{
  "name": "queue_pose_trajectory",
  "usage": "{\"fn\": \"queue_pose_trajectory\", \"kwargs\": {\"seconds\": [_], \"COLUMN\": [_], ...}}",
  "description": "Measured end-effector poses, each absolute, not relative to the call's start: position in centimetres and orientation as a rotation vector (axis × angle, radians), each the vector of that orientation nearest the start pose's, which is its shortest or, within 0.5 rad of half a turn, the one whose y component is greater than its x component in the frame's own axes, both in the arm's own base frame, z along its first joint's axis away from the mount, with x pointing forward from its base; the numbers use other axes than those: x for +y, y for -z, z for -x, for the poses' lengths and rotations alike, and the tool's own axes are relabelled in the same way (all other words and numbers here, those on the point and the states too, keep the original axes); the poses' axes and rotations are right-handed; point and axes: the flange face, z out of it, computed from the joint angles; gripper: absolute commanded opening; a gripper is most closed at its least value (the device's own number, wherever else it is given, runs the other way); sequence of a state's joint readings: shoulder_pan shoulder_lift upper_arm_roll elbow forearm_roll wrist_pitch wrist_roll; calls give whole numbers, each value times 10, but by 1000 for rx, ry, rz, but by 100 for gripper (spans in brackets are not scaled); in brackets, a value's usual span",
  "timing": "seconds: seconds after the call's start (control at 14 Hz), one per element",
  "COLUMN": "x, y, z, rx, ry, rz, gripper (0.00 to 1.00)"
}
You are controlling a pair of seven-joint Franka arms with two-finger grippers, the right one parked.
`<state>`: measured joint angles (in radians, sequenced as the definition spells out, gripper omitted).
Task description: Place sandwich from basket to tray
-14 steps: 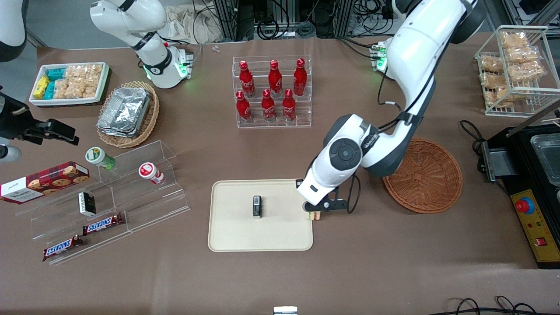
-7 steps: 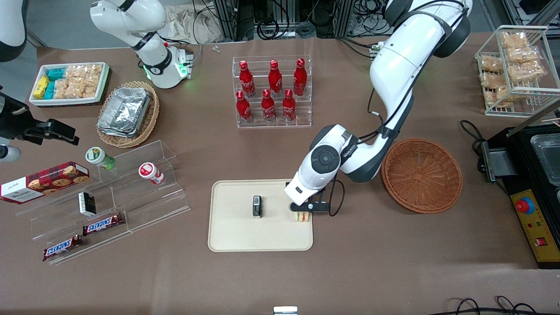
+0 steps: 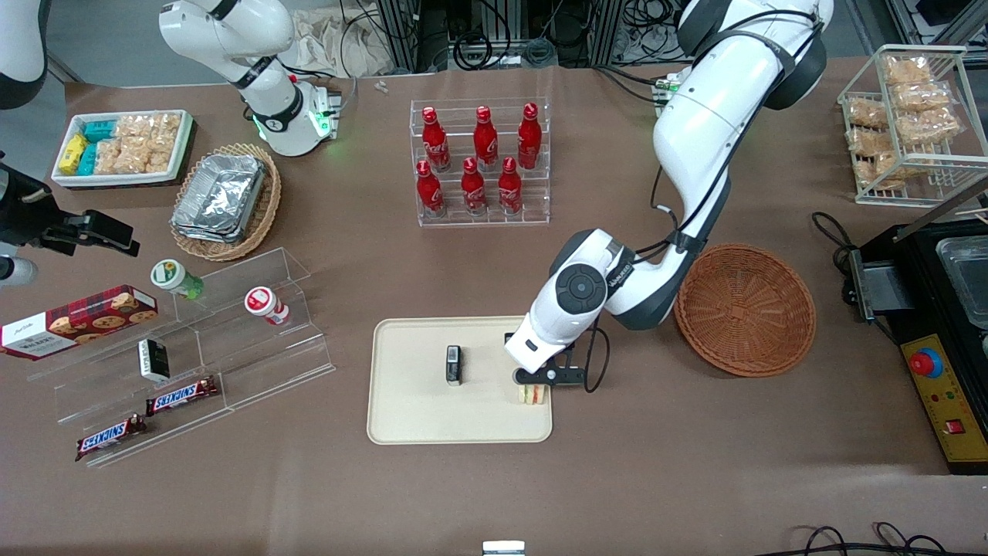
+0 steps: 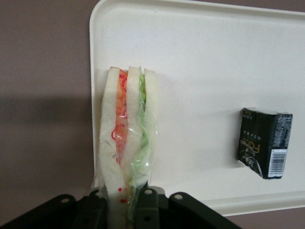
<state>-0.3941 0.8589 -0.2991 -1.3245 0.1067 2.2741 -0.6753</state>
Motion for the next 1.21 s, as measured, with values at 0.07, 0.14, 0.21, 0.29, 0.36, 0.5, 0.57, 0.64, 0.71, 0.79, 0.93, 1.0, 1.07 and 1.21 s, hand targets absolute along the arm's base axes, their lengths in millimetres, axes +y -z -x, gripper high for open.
{"fn": "queue_pose_trajectory", "kwargs": {"seconds": [0.07, 0.14, 0.21, 0.29, 0.36, 0.5, 0.57, 0.64, 0.71, 0.79, 0.93, 1.0, 1.07, 1.21], "x": [-436, -436, -436, -436, -436, -437, -437, -437, -438, -438, -438, -435, -430, -416], "y": [-241, -239, -238, -238, -238, -240, -242, -244, -246, -250, -262, -272, -284, -319], "z": [-616, -616, -616, -616, -616, -617, -618, -619, -620, -621, -625, -629, -634, -641], "rx": [-52, -53, -53, -53, -53, -55, -57, -58, -60, -62, -68, -79, -92, -114], "ry": [18, 17, 16, 16, 17, 22, 27, 32, 40, 49, 78, 101, 125, 145], "rz": [3324, 3324, 3324, 3324, 3324, 3327, 3328, 3331, 3334, 3337, 3347, 3352, 3356, 3345], "gripper": [96, 98, 99, 99, 99, 99, 99, 99, 99, 99, 99, 99, 99, 99]}}
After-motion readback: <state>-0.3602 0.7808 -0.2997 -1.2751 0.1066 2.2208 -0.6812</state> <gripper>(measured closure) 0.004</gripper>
